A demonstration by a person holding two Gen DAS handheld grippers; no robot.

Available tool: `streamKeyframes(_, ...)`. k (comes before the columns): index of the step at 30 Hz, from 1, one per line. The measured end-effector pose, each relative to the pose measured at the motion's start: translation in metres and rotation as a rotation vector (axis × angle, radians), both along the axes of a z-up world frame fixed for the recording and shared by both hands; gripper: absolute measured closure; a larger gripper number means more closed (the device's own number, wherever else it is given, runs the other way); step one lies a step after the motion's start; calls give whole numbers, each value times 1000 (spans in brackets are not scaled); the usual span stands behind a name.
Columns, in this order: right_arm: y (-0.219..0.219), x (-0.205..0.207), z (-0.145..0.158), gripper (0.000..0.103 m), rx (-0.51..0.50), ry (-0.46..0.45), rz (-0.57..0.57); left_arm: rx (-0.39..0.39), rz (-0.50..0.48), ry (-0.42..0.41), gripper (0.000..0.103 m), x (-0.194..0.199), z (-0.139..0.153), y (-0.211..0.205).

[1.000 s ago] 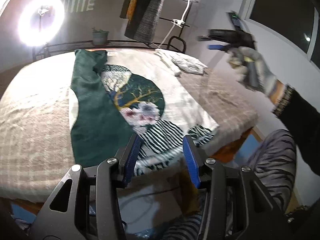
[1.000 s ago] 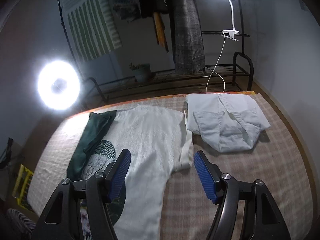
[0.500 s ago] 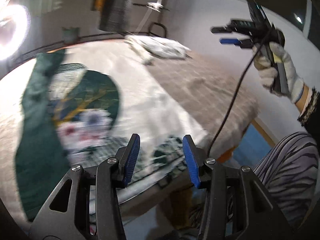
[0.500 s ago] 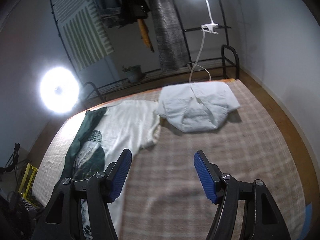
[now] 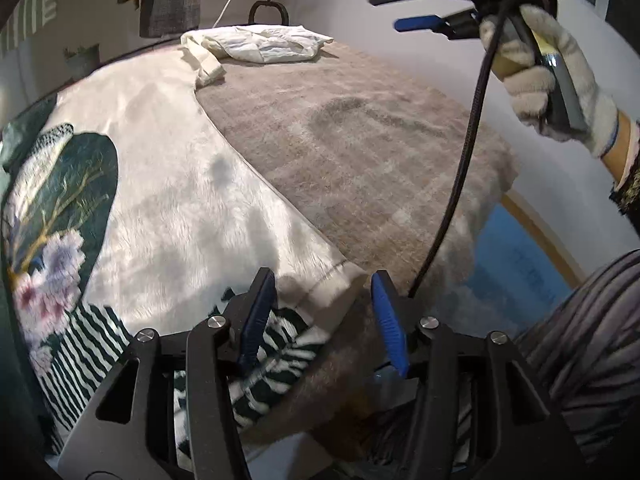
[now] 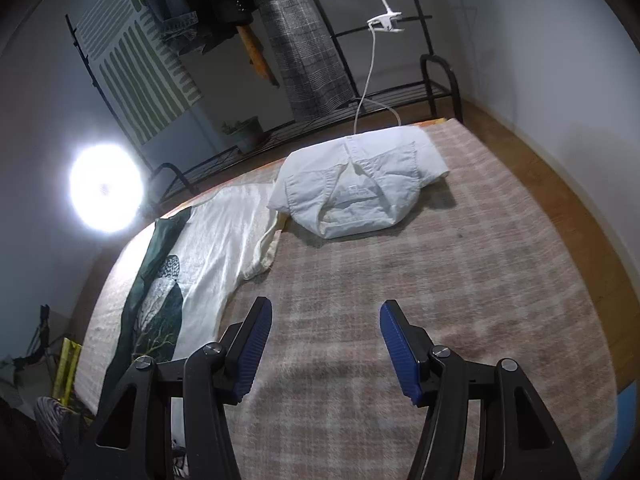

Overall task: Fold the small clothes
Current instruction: 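Grasp the cream side edge with the left tool while the right tool grasps it too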

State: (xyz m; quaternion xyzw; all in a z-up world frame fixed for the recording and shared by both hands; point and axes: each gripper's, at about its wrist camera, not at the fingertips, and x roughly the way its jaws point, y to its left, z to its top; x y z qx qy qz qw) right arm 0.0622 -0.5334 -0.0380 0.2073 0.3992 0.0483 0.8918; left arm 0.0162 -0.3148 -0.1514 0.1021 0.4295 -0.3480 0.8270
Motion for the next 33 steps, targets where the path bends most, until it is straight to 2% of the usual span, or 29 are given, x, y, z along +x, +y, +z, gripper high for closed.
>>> streamKeyframes(1, 2, 4, -2, 43, 8, 0, 6, 13, 6, -13, 55, 1, -1, -2)
streamKeyframes(3, 10, 20, -6, 43, 45, 4, 24, 45, 38, -51, 101, 3, -2, -2)
streamKeyframes(6, 25, 45, -13, 43, 98, 20, 48, -22, 82, 16, 101, 17, 0, 11)
streamKeyframes(10, 51, 90, -29, 44, 163, 70, 63, -111, 160, 65, 101, 25, 11, 36)
streamKeyframes(15, 75, 141, -67, 50, 249, 182, 16, -153, 207, 71, 101, 29, 16, 51)
streamKeyframes(21, 100, 177, -102, 52, 217, 283, -31, -168, 207, 92, 101, 32, 12, 51)
streamKeyframes(24, 105, 190, -102, 54, 192, 285, -52, -183, 199, 98, 101, 31, 13, 50)
streamKeyframes(25, 105, 194, -102, 58, 187, 288, -59, -185, 197, 94, 101, 30, 14, 50)
streamKeyframes(27, 105, 201, -105, 83, 195, 299, -74, -188, 196, 88, 101, 30, 16, 51)
streamKeyframes(29, 109, 207, -107, 100, 198, 303, -82, -199, 207, 91, 101, 30, 16, 56)
streamKeyframes(33, 129, 218, -86, 103, 102, 263, -76, -236, 241, 110, 101, 30, 19, 71)
